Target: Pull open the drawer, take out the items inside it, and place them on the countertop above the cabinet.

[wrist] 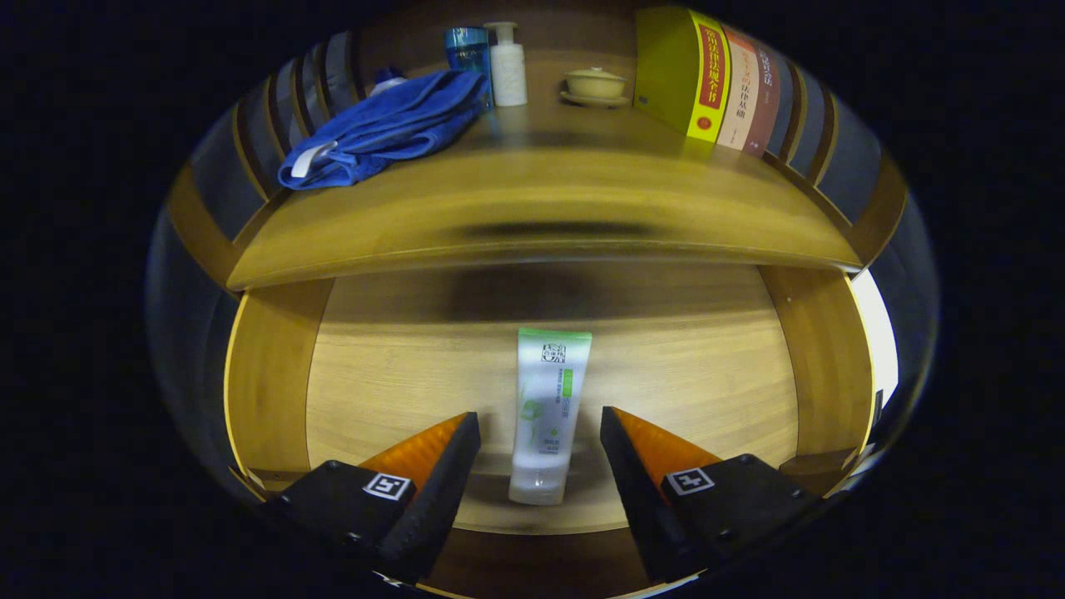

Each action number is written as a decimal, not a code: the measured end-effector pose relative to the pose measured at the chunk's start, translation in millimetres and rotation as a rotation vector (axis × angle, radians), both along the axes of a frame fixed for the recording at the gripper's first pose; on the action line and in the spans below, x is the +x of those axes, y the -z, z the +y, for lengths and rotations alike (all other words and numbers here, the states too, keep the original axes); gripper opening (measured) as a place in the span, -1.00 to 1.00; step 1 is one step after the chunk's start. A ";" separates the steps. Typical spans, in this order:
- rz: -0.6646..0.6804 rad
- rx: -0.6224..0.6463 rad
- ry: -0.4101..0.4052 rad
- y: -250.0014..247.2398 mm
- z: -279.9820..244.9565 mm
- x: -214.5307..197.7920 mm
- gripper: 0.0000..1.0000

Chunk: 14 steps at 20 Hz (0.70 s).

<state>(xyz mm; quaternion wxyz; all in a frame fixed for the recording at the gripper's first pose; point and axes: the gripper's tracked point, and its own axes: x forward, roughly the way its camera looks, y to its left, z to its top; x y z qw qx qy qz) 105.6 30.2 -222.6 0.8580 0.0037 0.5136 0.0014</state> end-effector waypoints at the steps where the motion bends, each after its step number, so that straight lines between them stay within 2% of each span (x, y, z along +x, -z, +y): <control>1: 0.023 0.004 0.002 5.1 1.4 -0.2 0.90; 4: 0.083 0.030 0.036 15.1 1.0 -3.8 0.87; 8: 0.106 0.025 0.053 16.3 -0.3 1.7 0.55; 11: 0.117 -0.018 0.038 9.6 -2.8 6.8 0.38; 13: 0.105 -0.023 0.019 15.4 -4.0 4.2 0.13; 14: 0.097 -0.020 0.012 11.9 -3.8 3.9 0.10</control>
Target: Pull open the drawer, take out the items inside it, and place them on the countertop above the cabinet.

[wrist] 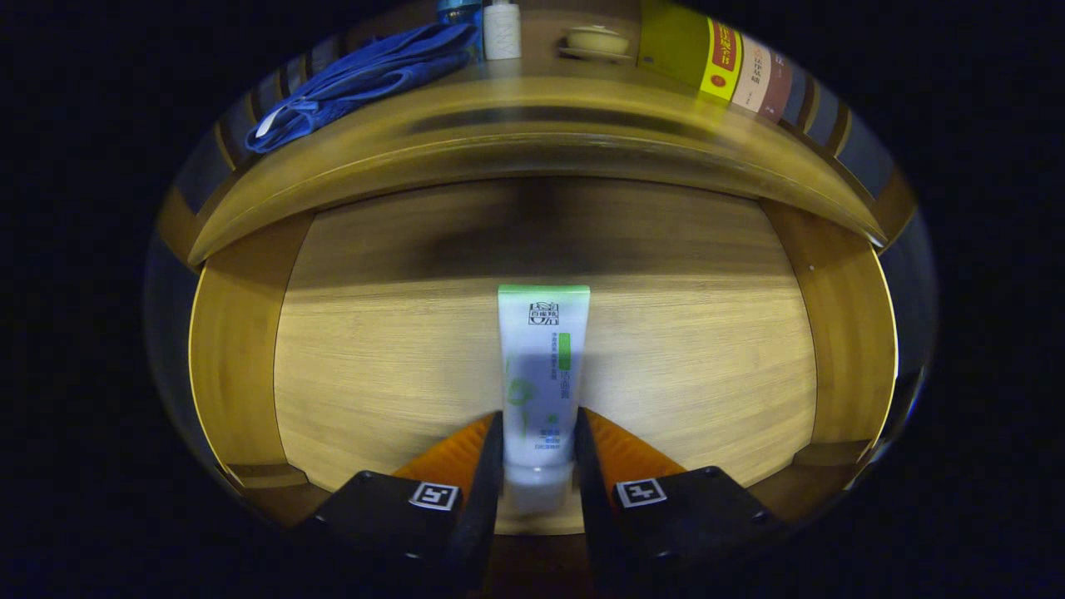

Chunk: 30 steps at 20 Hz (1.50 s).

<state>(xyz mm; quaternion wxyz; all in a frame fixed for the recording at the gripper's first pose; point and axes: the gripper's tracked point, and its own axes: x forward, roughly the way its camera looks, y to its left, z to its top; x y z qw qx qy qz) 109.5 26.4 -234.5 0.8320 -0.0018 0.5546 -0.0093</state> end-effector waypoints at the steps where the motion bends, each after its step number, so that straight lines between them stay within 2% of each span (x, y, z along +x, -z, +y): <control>1: -0.017 0.016 0.004 -0.9 1.6 0.9 0.08; 3: -0.039 0.041 -0.008 -7.9 1.7 0.9 0.03; 18: -0.236 0.144 -0.017 -56.6 11.0 -7.7 0.02; 30: -0.512 0.172 -0.050 -143.8 25.1 13.3 0.02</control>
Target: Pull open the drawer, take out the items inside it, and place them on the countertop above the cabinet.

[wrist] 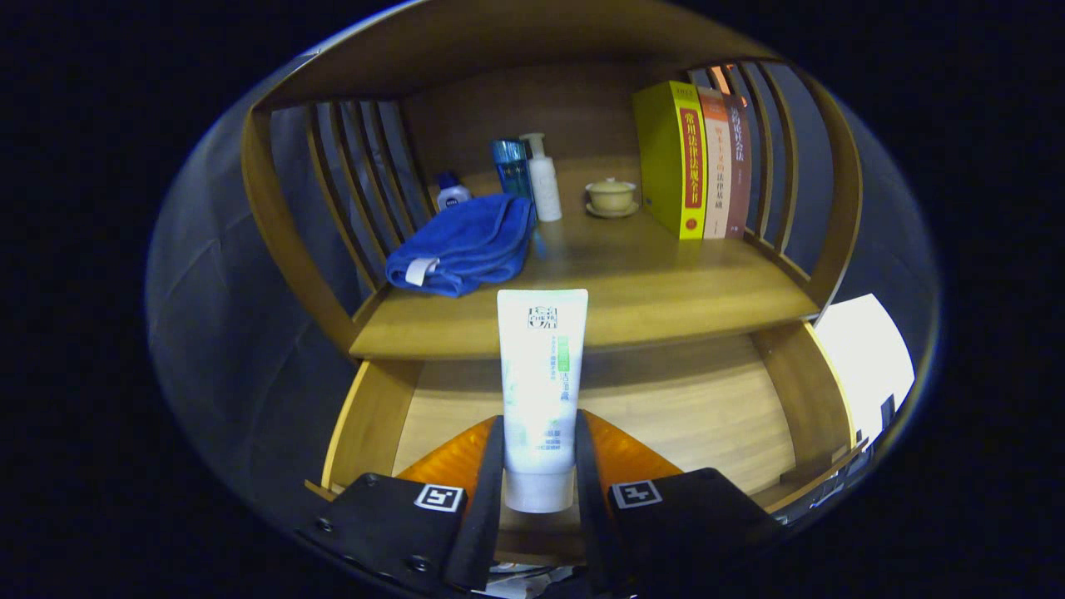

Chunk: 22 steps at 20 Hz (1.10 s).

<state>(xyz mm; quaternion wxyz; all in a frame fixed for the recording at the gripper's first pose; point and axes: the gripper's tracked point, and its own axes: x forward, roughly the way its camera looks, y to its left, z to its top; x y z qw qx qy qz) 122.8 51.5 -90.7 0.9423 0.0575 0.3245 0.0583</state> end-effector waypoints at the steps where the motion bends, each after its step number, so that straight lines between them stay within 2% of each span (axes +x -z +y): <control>1: -0.028 0.009 0.004 -7.4 0.5 6.8 0.03; 7: -0.126 0.021 0.055 -27.5 -12.6 54.9 0.02; 12: -0.149 -0.023 0.038 -30.2 -19.8 88.3 0.01; 22: -0.071 -0.058 0.068 -2.9 -29.7 127.1 0.01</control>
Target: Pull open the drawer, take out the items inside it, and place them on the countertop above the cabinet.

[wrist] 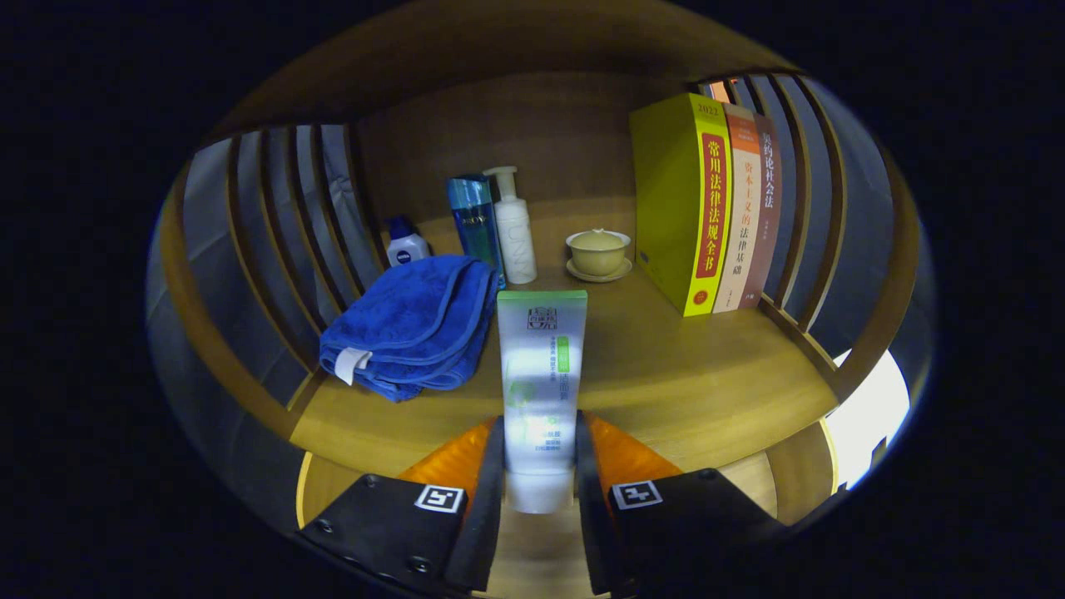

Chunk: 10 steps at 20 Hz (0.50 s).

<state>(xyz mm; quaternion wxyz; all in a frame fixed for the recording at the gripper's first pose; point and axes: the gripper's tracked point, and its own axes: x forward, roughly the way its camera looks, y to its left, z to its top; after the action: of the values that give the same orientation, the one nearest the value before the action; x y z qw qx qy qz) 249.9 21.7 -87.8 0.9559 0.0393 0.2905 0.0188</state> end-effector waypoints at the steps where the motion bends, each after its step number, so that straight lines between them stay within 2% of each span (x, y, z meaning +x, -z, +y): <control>1: -0.002 -0.001 0.008 0.9 -0.5 2.9 0.02; 10: -0.002 -0.019 0.024 13.7 -3.9 15.6 0.05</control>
<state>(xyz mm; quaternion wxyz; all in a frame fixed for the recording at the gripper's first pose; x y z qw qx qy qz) 265.5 17.8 -101.4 0.9567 0.0337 0.2891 0.0048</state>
